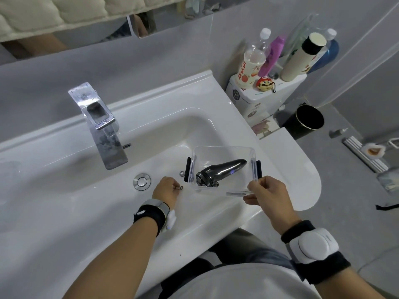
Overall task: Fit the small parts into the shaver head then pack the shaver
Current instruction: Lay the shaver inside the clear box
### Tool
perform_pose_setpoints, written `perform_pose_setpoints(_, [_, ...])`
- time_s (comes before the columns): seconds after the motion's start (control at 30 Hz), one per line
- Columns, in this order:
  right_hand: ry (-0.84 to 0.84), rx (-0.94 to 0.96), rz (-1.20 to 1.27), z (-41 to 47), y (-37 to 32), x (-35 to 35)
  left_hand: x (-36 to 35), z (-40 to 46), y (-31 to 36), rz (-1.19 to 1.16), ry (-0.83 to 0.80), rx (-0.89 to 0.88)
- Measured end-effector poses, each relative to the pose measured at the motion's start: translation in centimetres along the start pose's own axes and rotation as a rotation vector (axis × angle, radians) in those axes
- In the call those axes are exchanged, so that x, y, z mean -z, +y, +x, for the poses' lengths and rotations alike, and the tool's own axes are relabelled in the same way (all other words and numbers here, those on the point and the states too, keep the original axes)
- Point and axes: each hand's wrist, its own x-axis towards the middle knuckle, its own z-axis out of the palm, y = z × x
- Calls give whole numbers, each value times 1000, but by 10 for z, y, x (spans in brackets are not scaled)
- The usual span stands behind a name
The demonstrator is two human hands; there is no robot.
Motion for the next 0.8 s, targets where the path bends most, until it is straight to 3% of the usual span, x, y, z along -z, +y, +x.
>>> perform_pose_setpoints(0.23, [11,-2,-9,1,-1,1,-2,1,-4,83,-22,16])
perform_pose_setpoints(0.43, [-2,25,-13,5,-1,0,30,-24,10,-416,189,146])
perform_pose_setpoints(0.6, [-16,47,-34,6,-3,-7,72,-68,63,-647,382,-80])
perform_pose_setpoints(0.7, [-34,61,-44,5,-3,-11,85,-85,95,-578,309,-269])
perform_pose_setpoints(0.8, [-46,81,-43,2,-3,-14,90,-83,116,-388,52,-341])
